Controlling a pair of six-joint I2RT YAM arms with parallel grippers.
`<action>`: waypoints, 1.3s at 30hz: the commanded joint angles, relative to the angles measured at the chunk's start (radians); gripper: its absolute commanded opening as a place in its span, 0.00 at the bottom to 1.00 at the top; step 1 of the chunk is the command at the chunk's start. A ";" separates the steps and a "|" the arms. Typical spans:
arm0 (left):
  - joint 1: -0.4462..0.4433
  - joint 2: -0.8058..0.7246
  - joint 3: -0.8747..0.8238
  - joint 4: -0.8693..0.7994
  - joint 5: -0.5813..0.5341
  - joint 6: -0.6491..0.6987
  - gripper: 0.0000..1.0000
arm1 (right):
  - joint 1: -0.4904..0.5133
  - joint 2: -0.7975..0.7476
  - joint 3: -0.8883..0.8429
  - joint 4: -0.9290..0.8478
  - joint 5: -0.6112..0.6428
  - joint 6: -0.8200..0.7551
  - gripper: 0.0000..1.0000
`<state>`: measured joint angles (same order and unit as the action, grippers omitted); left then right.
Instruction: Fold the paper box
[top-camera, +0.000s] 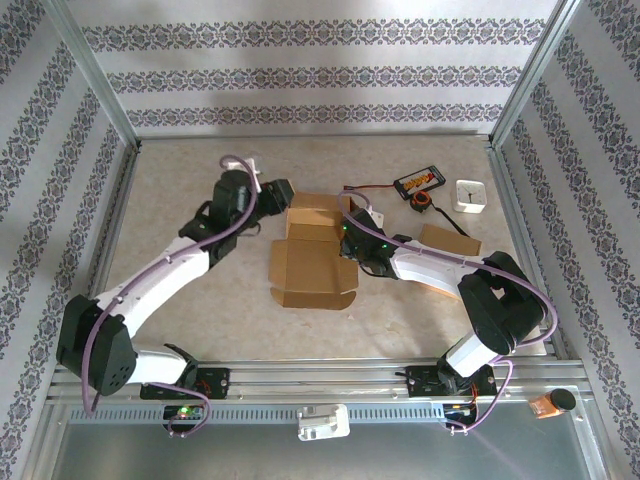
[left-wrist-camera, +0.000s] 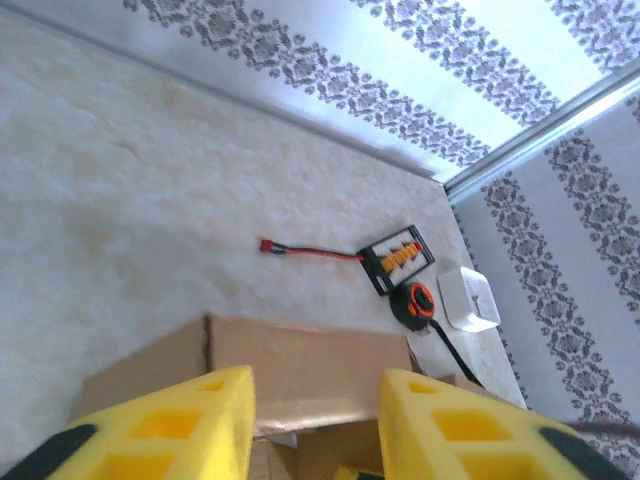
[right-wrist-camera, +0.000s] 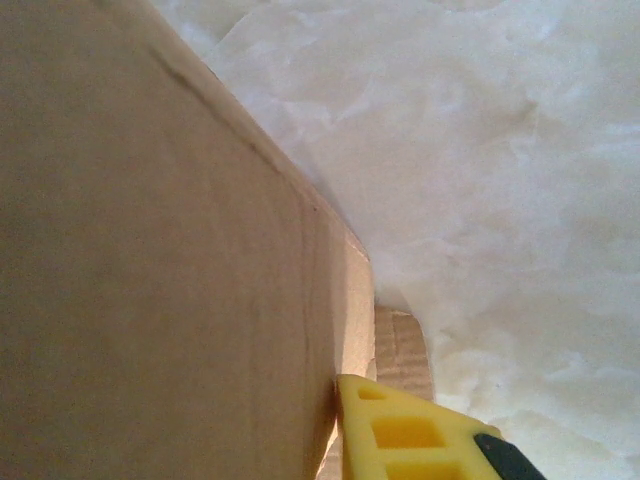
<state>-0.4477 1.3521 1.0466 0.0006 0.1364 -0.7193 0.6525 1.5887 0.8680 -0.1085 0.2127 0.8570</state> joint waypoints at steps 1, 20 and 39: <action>0.037 0.067 0.076 -0.138 0.158 0.010 0.42 | 0.013 0.029 -0.002 -0.064 0.019 -0.023 0.16; 0.105 0.257 0.035 0.062 0.339 -0.055 0.48 | 0.016 0.027 0.042 -0.099 -0.002 -0.036 0.17; 0.056 0.233 -0.032 0.093 0.330 -0.075 0.43 | 0.053 0.145 0.122 -0.085 -0.047 0.055 0.30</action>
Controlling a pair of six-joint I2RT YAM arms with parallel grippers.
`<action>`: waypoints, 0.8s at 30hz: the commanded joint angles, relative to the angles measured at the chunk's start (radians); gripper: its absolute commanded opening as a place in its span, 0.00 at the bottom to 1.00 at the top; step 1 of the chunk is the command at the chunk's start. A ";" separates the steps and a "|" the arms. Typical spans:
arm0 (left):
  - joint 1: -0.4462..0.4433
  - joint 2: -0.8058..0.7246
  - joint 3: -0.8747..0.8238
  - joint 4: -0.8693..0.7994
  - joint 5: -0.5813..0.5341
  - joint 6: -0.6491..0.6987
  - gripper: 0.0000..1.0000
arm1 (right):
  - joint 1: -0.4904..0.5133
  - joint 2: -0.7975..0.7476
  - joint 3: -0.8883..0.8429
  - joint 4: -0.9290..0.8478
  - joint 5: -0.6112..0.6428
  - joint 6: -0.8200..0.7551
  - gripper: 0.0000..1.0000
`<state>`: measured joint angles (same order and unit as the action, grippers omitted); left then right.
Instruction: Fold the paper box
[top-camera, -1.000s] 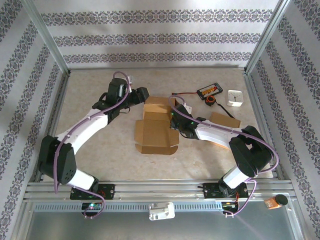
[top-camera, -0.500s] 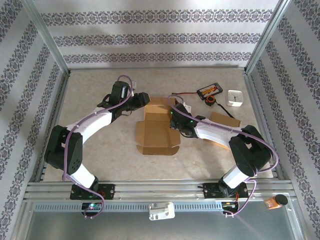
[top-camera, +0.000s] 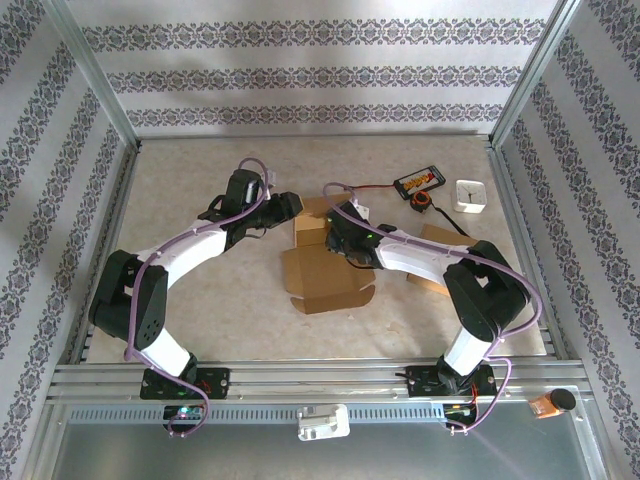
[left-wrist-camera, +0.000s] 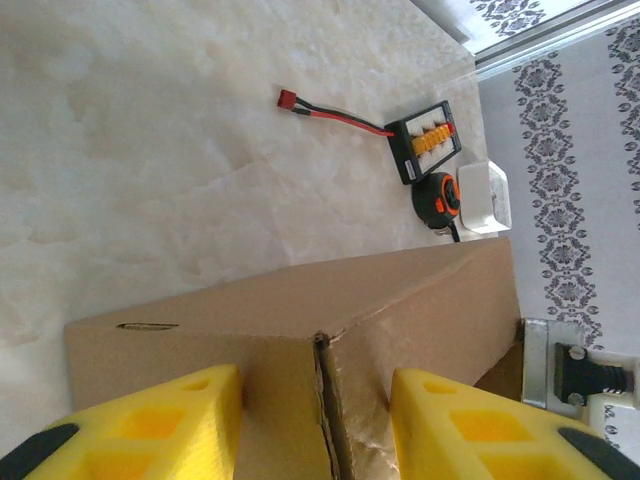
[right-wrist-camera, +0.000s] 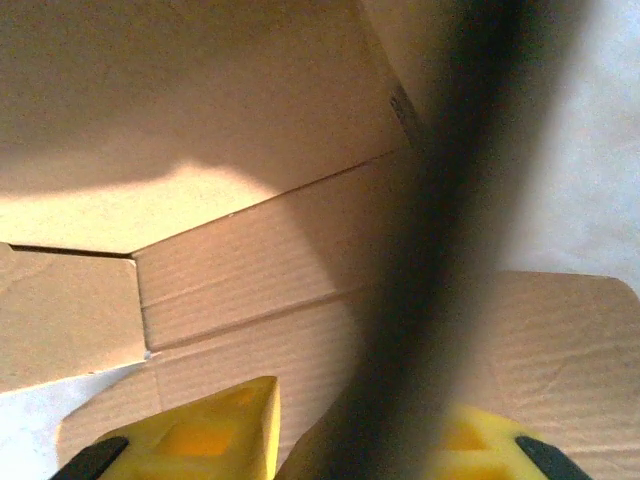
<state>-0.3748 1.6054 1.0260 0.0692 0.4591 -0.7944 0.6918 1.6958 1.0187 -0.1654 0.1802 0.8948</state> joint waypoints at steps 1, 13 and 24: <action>-0.017 -0.025 -0.009 0.016 0.001 0.007 0.43 | 0.015 0.029 -0.040 -0.021 -0.019 0.009 0.32; -0.018 -0.024 0.017 -0.034 -0.038 0.080 0.43 | 0.086 -0.204 -0.107 -0.055 -0.062 -0.260 0.68; -0.018 -0.022 0.030 -0.042 -0.042 0.097 0.43 | -0.017 -0.612 -0.189 -0.122 -0.097 -0.640 0.98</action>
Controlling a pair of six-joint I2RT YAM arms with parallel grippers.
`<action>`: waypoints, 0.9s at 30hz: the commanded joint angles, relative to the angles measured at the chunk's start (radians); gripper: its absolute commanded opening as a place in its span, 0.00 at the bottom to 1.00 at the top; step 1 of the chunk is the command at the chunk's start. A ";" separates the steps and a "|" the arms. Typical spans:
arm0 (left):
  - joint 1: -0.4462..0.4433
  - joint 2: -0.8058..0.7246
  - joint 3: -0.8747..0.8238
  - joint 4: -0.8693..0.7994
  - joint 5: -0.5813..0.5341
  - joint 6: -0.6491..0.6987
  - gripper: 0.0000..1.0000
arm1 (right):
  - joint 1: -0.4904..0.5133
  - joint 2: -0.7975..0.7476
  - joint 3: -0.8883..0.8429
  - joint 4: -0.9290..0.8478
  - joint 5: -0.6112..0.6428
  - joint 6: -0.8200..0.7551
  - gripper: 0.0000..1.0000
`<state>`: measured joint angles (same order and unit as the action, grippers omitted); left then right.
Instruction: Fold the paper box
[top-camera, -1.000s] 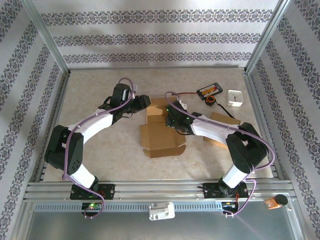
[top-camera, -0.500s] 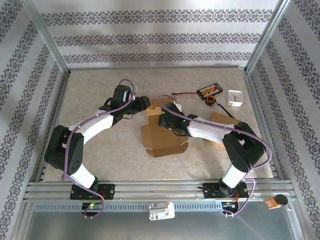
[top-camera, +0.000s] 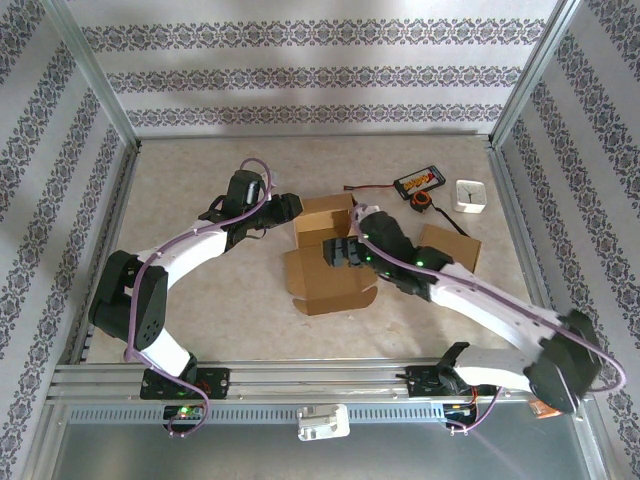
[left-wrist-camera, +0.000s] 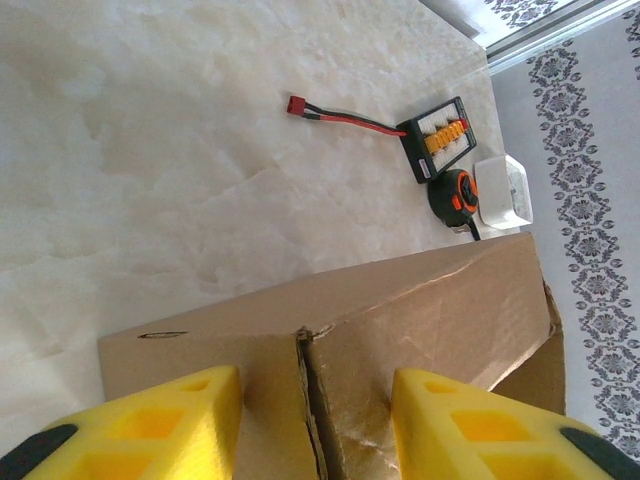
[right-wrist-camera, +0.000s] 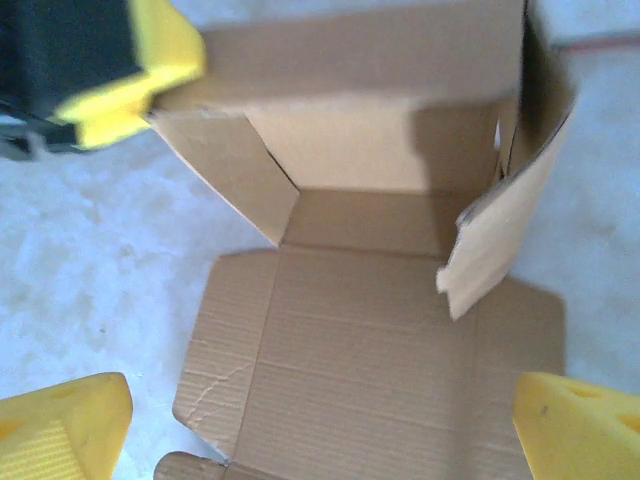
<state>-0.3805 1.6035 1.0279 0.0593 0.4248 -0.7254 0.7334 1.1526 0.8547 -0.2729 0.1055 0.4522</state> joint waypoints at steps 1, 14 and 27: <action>-0.011 -0.019 0.029 -0.033 -0.008 0.031 0.43 | -0.110 -0.088 -0.027 -0.012 -0.029 -0.248 0.96; -0.013 -0.024 0.037 -0.057 0.018 0.050 0.43 | -0.415 0.163 -0.004 0.025 -0.273 -1.072 0.81; -0.015 -0.019 0.039 -0.058 0.035 0.057 0.43 | -0.441 0.454 0.193 0.085 -0.554 -1.157 0.70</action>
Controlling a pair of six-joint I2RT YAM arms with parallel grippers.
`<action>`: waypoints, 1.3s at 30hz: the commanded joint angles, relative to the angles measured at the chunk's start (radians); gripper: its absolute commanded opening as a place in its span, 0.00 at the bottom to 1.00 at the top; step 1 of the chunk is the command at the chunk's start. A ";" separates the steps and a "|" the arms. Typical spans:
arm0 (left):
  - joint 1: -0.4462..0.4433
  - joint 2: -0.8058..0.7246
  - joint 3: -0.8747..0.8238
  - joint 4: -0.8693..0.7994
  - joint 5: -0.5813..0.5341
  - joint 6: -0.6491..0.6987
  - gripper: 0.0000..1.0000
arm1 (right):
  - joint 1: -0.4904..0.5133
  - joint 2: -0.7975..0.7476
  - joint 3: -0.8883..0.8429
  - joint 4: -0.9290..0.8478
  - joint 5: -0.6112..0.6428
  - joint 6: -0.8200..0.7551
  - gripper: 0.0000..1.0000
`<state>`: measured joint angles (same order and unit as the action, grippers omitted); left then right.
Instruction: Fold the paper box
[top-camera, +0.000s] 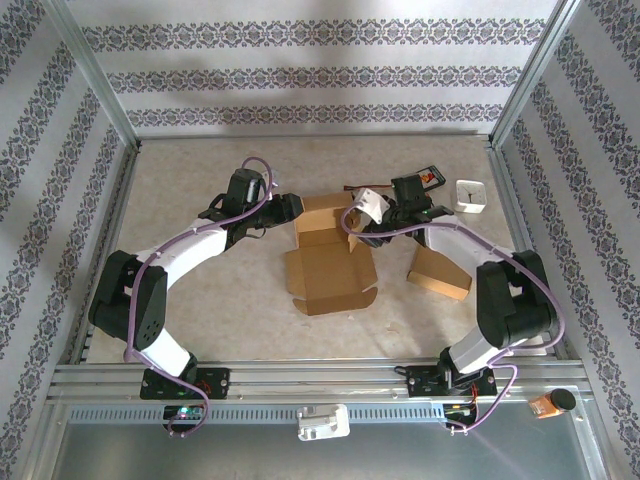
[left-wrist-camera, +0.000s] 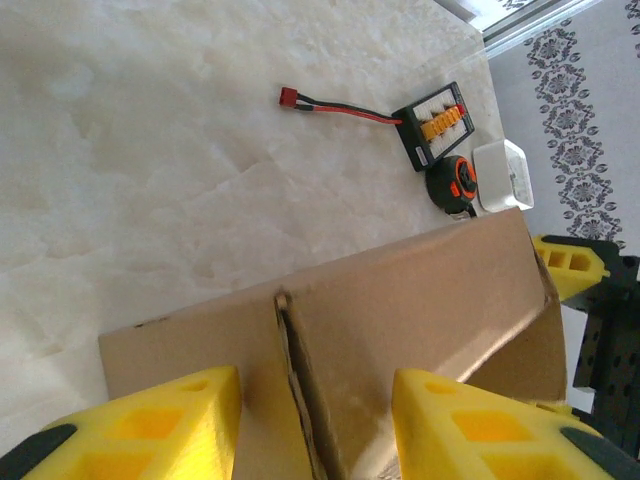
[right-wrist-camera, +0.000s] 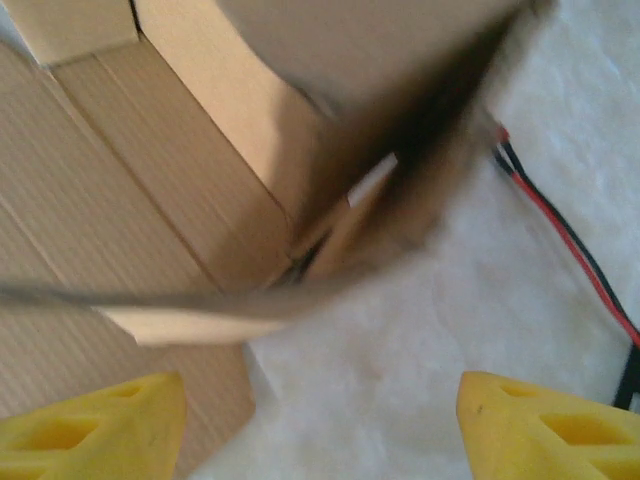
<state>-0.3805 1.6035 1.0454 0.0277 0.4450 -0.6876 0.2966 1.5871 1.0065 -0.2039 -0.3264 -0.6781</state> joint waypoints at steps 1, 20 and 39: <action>-0.015 -0.019 0.023 -0.024 0.017 0.019 0.43 | -0.002 0.027 0.048 0.019 -0.137 -0.023 0.70; -0.014 -0.008 0.027 -0.007 0.034 0.019 0.43 | 0.105 0.138 0.137 0.092 0.039 0.210 0.57; -0.013 -0.050 0.003 0.013 0.012 -0.013 0.44 | 0.238 0.258 0.195 0.104 0.314 0.738 0.29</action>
<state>-0.3801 1.5917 1.0470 0.0208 0.4438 -0.6891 0.4892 1.8210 1.2152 -0.0711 -0.0082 -0.0170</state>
